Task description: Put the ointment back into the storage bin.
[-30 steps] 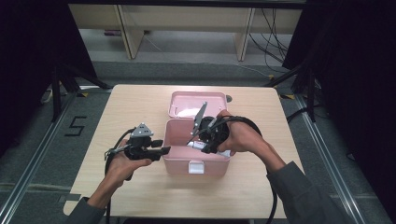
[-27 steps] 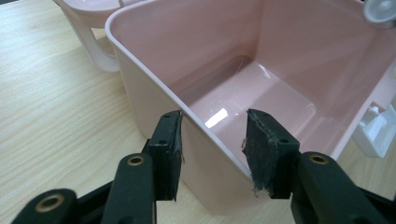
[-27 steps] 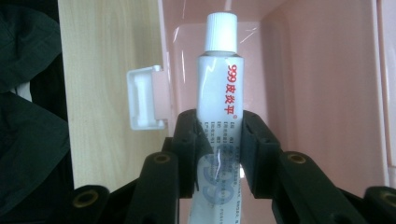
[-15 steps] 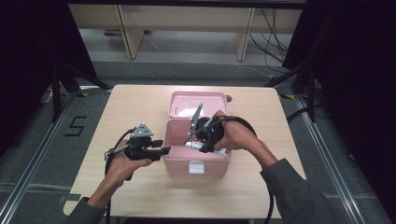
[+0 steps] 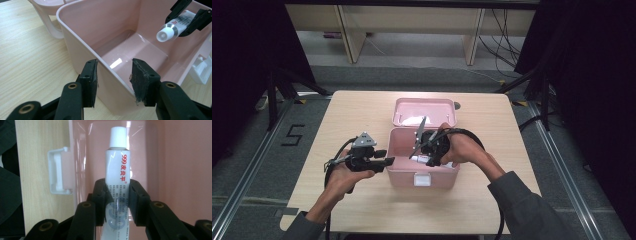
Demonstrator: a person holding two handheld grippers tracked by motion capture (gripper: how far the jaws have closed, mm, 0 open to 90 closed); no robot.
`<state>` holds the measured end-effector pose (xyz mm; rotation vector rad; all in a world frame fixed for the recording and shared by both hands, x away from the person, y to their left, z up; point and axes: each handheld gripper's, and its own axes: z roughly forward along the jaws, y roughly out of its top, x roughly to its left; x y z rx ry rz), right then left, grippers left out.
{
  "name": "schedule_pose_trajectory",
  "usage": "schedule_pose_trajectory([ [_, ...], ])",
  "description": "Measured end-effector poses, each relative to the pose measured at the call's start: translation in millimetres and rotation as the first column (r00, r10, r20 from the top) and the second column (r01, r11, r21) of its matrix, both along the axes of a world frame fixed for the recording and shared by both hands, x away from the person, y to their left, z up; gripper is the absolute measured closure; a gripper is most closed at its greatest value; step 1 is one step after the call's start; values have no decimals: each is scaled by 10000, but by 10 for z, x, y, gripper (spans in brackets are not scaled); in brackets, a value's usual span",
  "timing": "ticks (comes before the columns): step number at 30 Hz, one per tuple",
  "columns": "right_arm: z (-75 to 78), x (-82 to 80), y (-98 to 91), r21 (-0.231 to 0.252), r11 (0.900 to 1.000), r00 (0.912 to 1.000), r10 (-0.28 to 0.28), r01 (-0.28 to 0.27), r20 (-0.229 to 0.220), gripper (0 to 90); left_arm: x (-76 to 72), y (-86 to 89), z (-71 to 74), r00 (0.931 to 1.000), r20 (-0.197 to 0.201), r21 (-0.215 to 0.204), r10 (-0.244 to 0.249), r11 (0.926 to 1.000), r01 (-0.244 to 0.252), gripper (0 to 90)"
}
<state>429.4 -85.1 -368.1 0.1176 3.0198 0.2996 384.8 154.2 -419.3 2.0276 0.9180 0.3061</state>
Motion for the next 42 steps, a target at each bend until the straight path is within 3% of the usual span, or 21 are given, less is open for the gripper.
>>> schedule_pose_trajectory([
  [3,-28,-6,-7,-107,9999,9999,-89,88,-122,703,1,-1,0,10000,-4,-5,10,10000,-10,560],
  [7,-70,14,-19,-38,9994,9993,354,-355,-141,704,1,-1,0,10000,-7,-16,16,10000,-16,559],
  [9,-91,3,-22,-53,9999,9998,119,-120,-178,704,0,-2,0,10000,0,1,7,10000,-7,559],
  [11,-119,13,-25,-54,9994,9991,342,-344,-259,703,1,-1,-1,10000,-4,-17,9,10000,-9,559],
  [12,-120,-5,-26,-139,9999,9993,62,-67,-372,703,1,3,2,10000,-30,-11,-67,10000,67,559],
  [15,-153,11,-35,-82,9996,9987,263,-266,-439,703,2,0,-1,10000,-9,-30,10,10000,-10,559],
  [16,-157,-9,-34,-139,9999,9989,71,-78,-463,703,5,7,2,9999,-45,12,-116,9999,116,559],
  [20,-221,41,-38,-29,9983,9975,586,-587,-403,703,0,0,0,10000,-22,-24,-51,10000,51,559],
  [23,-243,47,-30,31,9989,9967,466,-465,-666,703,2,3,0,10000,-32,-4,-66,10000,66,559],
  [24,-236,33,-29,-105,9999,9970,122,-130,-760,703,1,3,0,10000,-24,-3,-66,10000,66,559],
  [25,-249,48,-30,-42,9998,9968,203,-207,-780,703,1,3,0,10000,-22,5,-71,10000,71,559],
  [26,-259,83,-29,20,9980,9957,636,-636,-679,703,2,3,0,10000,-26,-10,-69,10000,69,559],
  [29,-270,84,-39,-103,9997,9957,230,-241,-893,702,3,3,0,10000,-32,-13,-72,10000,72,558],
  [31,-303,115,-38,113,9986,9946,522,-514,-902,703,-1,0,-1,10000,-27,-29,-52,10000,52,559],
  [32,-297,95,-33,-7,9998,9945,199,-201,-1029,703,-1,-1,-1,10000,-22,-28,-46,10000,46,559],
  [35,-327,134,-36,-45,9993,9929,369,-376,-1134,702,-2,-3,-2,10000,-3,2,9,10000,-9,559],
  [36,-334,132,-40,-146,9997,9928,162,-180,-1191,702,-2,-2,-2,10000,-2,9,-5,10000,5,559],
  [38,-355,168,-41,-133,9979,9911,616,-636,-1183,702,-1,-1,-1,10000,-12,4,-9,10000,9,559],
  [39,-349,139,-45,-255,9995,9912,131,-166,-1320,702,-1,-3,-2,10000,-13,-13,9,10000,-9,559],
  [40,-354,128,-40,-65,10000,9888,-32,23,-1493,702,-2,-3,-2,10000,-9,-11,10,10000,-10,559],
  [42,-371,132,-44,37,10000,9876,9,-3,-1571,702,-2,-5,-2,10000,-11,-21,0,10000,0,558],
])
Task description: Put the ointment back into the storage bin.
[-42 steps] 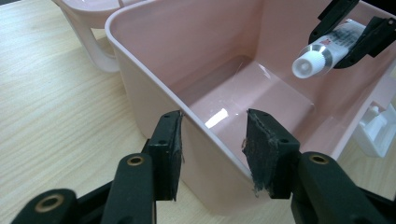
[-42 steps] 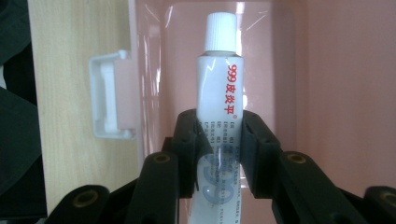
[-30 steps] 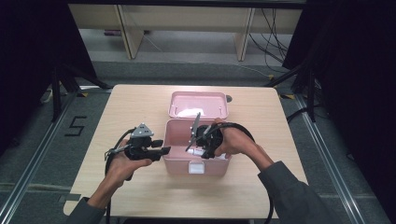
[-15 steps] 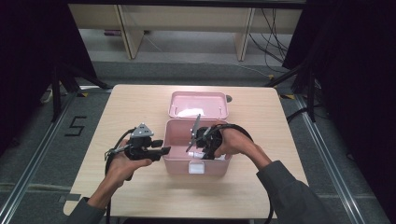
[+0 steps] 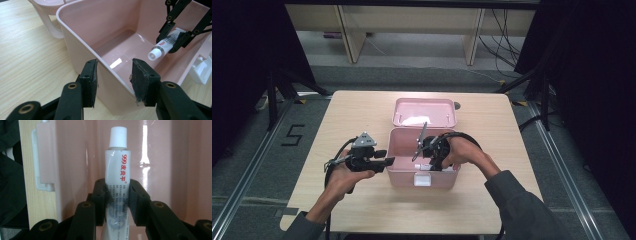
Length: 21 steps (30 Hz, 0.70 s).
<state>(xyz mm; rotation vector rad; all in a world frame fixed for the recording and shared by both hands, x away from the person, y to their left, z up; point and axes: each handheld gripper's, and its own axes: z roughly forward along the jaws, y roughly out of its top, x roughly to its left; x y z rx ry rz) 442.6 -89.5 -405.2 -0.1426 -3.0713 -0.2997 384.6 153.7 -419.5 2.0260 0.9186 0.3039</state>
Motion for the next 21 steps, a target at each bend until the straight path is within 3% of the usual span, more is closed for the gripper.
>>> schedule_pose_trajectory([
  [3,-38,45,-22,-56,9998,9998,167,-166,50,702,-2,-3,0,10000,-20,-46,-59,10000,59,558],
  [7,-52,35,-13,13,9999,9996,-102,102,-278,701,-2,-3,0,10000,-29,-58,-67,10000,67,558],
  [16,-63,40,-18,31,9995,9986,-307,309,-427,699,-3,-6,0,9999,-48,-58,-95,9999,94,558],
  [18,-67,80,-38,-144,9998,9998,114,-116,-140,699,-2,-6,-1,9999,-58,-91,-115,9999,115,558],
  [21,-69,73,-36,-184,9998,9999,32,-35,-139,698,-2,-5,0,9999,-63,-61,-161,9999,160,558],
])
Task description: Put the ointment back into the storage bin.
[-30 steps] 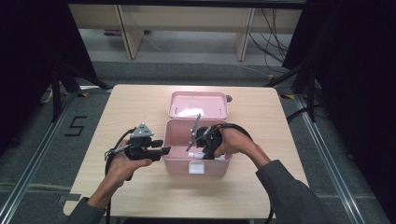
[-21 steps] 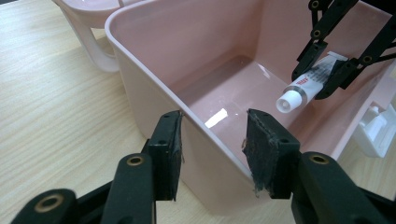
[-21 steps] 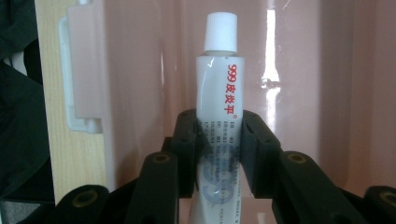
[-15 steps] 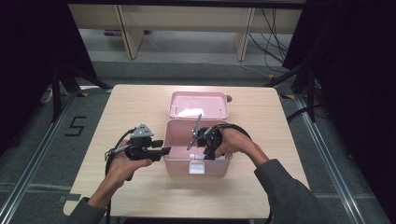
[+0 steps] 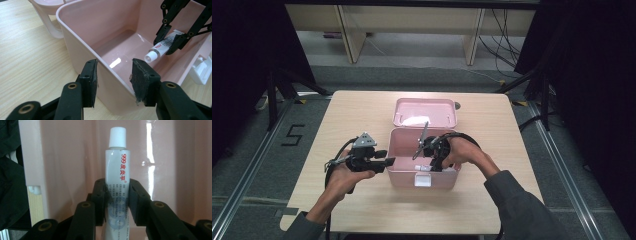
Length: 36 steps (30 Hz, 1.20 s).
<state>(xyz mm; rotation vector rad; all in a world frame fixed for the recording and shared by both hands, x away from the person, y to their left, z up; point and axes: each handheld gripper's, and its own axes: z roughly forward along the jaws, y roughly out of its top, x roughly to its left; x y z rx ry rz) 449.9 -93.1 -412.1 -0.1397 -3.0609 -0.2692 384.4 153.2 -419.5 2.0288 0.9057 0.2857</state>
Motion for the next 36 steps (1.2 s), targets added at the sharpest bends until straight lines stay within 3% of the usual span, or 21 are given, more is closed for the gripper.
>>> schedule_pose_trajectory([
  [3,3,-6,2,28,10000,10000,-78,78,-7,689,-5,-3,1,10000,37,34,60,10000,-60,558],
  [4,7,-23,7,64,9994,9993,-352,353,-152,690,-4,-2,1,10000,35,31,58,10000,-58,559],
  [5,5,-3,-6,-19,10000,10000,-27,26,-90,689,0,0,-1,10000,-16,-29,-3,10000,3,559],
  [6,-5,28,-2,265,9982,9985,539,-543,134,683,-1,-1,0,10000,-4,24,3,10000,-3,558],
  [7,12,-17,-2,44,10000,10000,-50,50,-74,674,-4,-6,-2,10000,37,13,72,10000,-72,560],
  [9,0,-3,-7,338,9994,9999,-51,54,-95,670,-5,-5,0,10000,25,30,56,10000,-56,561],
  [10,11,-24,-9,315,9991,9994,-283,289,-199,668,-5,-5,-1,10000,29,31,52,10000,-52,561],
  [12,47,-25,-21,211,9988,9990,-435,433,61,663,-4,-5,0,10000,14,20,63,10000,-63,561],
  [14,64,2,-38,606,9978,9992,-280,261,292,643,-7,-6,0,10000,39,47,64,10000,-64,561],
  [18,167,-14,-77,1204,9858,9920,-1221,1173,328,577,-10,-10,1,10000,29,57,72,10000,-73,561],
  [21,243,14,-133,1699,9685,9795,-1936,1819,549,539,-13,-17,0,10000,14,30,16,10000,-16,560],
  [24,325,20,-196,2569,9353,9630,-2647,2434,512,500,-17,-22,-1,10000,63,52,64,10000,-65,559],
  [28,449,28,-291,3430,8840,9235,-3704,3176,996,475,-13,-19,3,10000,8,83,-4,10000,4,558],
  [29,473,37,-315,3623,8758,9189,-3793,3189,1083,476,-15,-21,1,10000,36,68,31,10000,-31,557],
  [30,497,34,-335,3780,8612,9087,-4042,3396,1044,476,-16,-22,1,10000,45,81,36,10000,-36,557],
  [36,575,133,-497,4444,7960,8545,-5062,4110,1165,474,-16,-21,0,10000,40,55,35,10000,-36,558],
])
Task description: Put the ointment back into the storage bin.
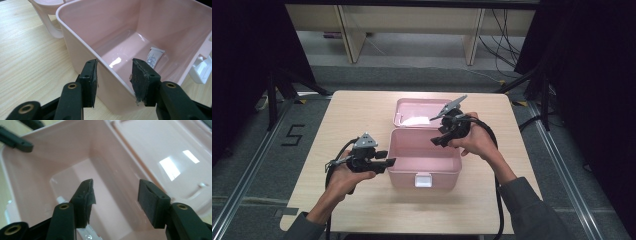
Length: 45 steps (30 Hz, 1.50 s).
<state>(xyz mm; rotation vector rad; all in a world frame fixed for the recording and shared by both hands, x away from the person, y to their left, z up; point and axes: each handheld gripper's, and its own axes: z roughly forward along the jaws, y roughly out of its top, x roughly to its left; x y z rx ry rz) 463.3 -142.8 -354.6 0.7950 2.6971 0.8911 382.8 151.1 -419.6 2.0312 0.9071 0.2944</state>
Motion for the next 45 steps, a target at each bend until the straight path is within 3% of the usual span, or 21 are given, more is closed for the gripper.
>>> schedule_pose_trajectory([
  [3,28,46,-78,140,9985,9985,-533,531,125,477,4,3,1,10000,-53,-13,-56,10000,55,557],
  [4,32,50,-90,288,9953,9957,-923,925,-61,478,3,3,1,10000,-49,-9,-55,10000,55,557],
  [5,23,78,-119,400,9952,9959,-902,897,109,481,3,3,1,10000,-46,-10,-58,10000,58,557],
  [7,37,97,-160,345,9893,9898,-1414,1420,-197,481,4,4,1,10000,-63,-24,-59,10000,59,557],
  [8,29,142,-197,457,9902,9911,-1327,1322,79,481,4,4,0,10000,-64,-29,-56,10000,56,557],
  [9,38,142,-215,516,9836,9849,-1722,1728,-149,482,3,5,0,10000,-65,-31,-60,10000,60,557],
  [11,28,199,-277,677,9813,9831,-1819,1801,226,482,0,1,-2,10000,-37,-45,-11,10000,11,557],
  [18,-12,305,-416,833,9605,9632,-2680,2654,212,483,-5,-2,-2,10000,-40,-35,-7,10000,7,557],
  [19,-16,321,-436,867,9616,9641,-2637,2603,302,483,-8,-3,-1,10000,-52,-20,9,10000,-9,557],
  [21,-13,332,-460,917,9535,9562,-2910,2872,309,484,-17,-22,-7,9999,-58,-210,136,9997,-137,557],
  [22,-32,348,-470,908,9559,9578,-2841,2794,436,484,-14,-8,-1,10000,-54,-15,2,10000,-2,557],
  [23,-30,350,-469,917,9501,9531,-3015,2980,261,484,-15,-11,-2,10000,-51,-37,63,10000,-63,557],
  [25,-49,372,-477,857,9496,9522,-3046,3016,237,484,-17,-7,2,10000,-91,3,-37,10000,37,557],
  [27,-64,379,-465,1089,9404,9455,-3253,3222,115,484,-23,-11,2,10000,-53,26,-2,10000,2,556],
  [28,-59,403,-483,962,9469,9498,-3111,3067,335,484,-24,-10,3,10000,-66,41,-9,10000,10,555],
  [36,-89,469,-472,1187,9314,9383,-3458,3441,-65,485,-24,-9,3,9999,-102,26,-38,10000,38,553],
  [38,-101,505,-487,1207,9322,9386,-3449,3413,93,484,-22,-6,4,9999,-141,21,-74,10000,74,552],
  [40,-110,519,-499,1214,9300,9374,-3481,3469,-122,485,-22,-6,3,9999,-134,9,-88,10000,88,552],
  [41,-109,522,-497,1197,9218,9294,-3682,3687,-265,487,-23,-8,2,9999,-116,-2,-49,10000,49,552],
  [44,-127,545,-497,1363,9205,9298,-3677,3662,-149,489,-18,-5,3,9998,-158,3,-88,10000,88,551],
  [45,-112,547,-508,1179,9253,9327,-3598,3603,-262,490,-18,-6,1,9999,-130,-25,-74,10000,73,551],
])
